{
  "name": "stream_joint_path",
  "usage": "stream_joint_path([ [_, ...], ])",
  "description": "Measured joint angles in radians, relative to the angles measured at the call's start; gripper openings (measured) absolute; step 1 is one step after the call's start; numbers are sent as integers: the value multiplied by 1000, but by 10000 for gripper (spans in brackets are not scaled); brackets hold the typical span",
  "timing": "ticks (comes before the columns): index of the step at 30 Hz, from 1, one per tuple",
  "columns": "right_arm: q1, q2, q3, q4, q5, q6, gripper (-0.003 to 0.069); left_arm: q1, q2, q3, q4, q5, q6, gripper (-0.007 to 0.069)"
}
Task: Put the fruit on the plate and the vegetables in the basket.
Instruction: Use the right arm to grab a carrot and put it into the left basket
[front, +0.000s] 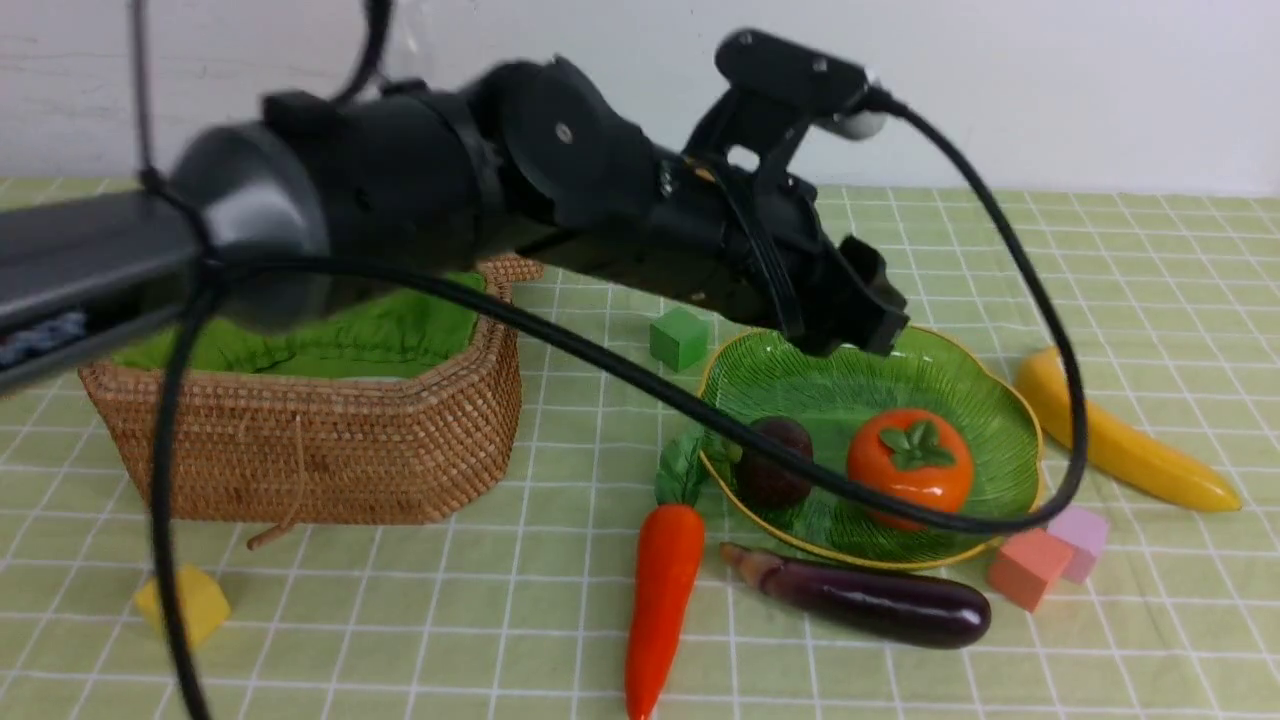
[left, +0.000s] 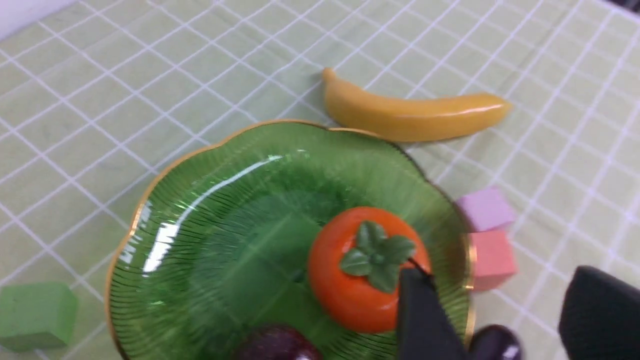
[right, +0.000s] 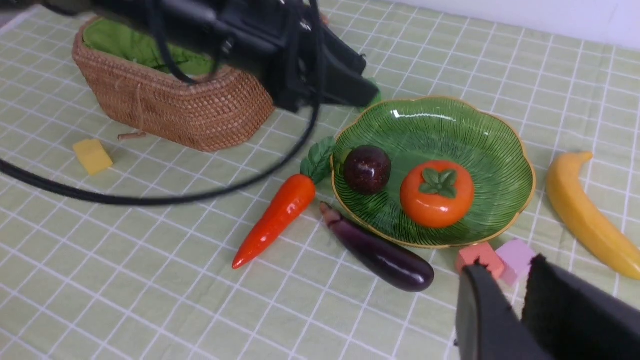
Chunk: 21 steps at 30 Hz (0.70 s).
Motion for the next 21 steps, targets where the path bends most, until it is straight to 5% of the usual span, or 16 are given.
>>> stream_joint_path([
  [2,0,11,0,0,7,0,145,0,-84,0,49,88,-92,108],
  [5,0,50,0,2,35,0,145,0,-208,4,128,189,-199,-13],
  [13,0,188,0,48,67,0,139,0,-571,197,277,267,-393,-13],
  [21,0,390,0,150,36,0,51,0,-982,534,297,281,-467,-13],
])
